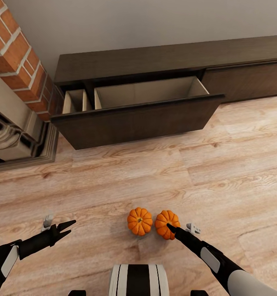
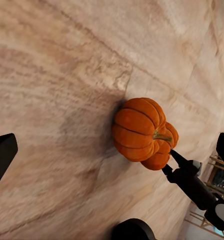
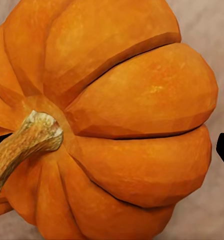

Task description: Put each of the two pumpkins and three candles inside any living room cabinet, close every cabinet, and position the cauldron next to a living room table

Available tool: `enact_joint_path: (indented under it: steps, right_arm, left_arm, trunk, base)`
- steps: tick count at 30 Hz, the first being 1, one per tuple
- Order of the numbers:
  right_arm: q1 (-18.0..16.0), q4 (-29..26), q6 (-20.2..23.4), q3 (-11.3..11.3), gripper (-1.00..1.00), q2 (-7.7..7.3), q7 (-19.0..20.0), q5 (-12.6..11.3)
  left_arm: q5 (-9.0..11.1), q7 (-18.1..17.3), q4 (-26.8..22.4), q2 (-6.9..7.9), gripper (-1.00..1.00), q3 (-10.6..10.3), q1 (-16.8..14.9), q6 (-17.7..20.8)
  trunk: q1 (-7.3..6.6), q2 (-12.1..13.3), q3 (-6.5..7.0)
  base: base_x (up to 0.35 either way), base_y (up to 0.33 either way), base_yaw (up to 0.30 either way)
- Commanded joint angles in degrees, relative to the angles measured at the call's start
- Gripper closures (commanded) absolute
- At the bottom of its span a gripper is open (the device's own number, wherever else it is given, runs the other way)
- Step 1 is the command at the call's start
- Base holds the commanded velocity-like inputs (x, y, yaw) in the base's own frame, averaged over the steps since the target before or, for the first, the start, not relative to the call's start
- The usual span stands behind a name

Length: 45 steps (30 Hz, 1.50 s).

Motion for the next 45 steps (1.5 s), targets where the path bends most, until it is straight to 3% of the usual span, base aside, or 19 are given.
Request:
enact_joint_path:
  steps: [1,31,32,45]
  right_arm:
    - [-0.02,-0.01,0.22,0.32,-1.0,-0.03,0.11,-0.57]
    - [-0.02,-0.05,0.22,0.32,-1.0,-0.01,0.02,-0.49]
    - [-0.02,-0.06,0.22,0.32,1.0,-0.01,0.02,-0.49]
    - [-0.02,-0.07,0.22,0.32,1.0,-0.02,0.02,-0.49]
  left_arm:
    - [0.16,-0.09,0.01,0.0,-1.0,0.05,-0.02,0.42]
    - [0.16,-0.07,0.01,-0.05,-1.0,0.05,-0.02,0.42]
    - [0.16,-0.06,0.01,-0.05,-1.0,0.05,-0.02,0.42]
    - [0.16,-0.02,0.01,0.01,-1.0,0.05,-0.02,0.42]
  trunk:
    - [-0.01,-0.01,-0.03]
    - [-0.01,-0.01,-0.03]
    - [-0.01,-0.01,-0.03]
    - [-0.01,-0.01,-0.03]
  base:
    - [0.0,0.0,0.0]
    - [0.0,0.0,0.0]
    - [0.0,0.0,0.0]
    - [0.0,0.0,0.0]
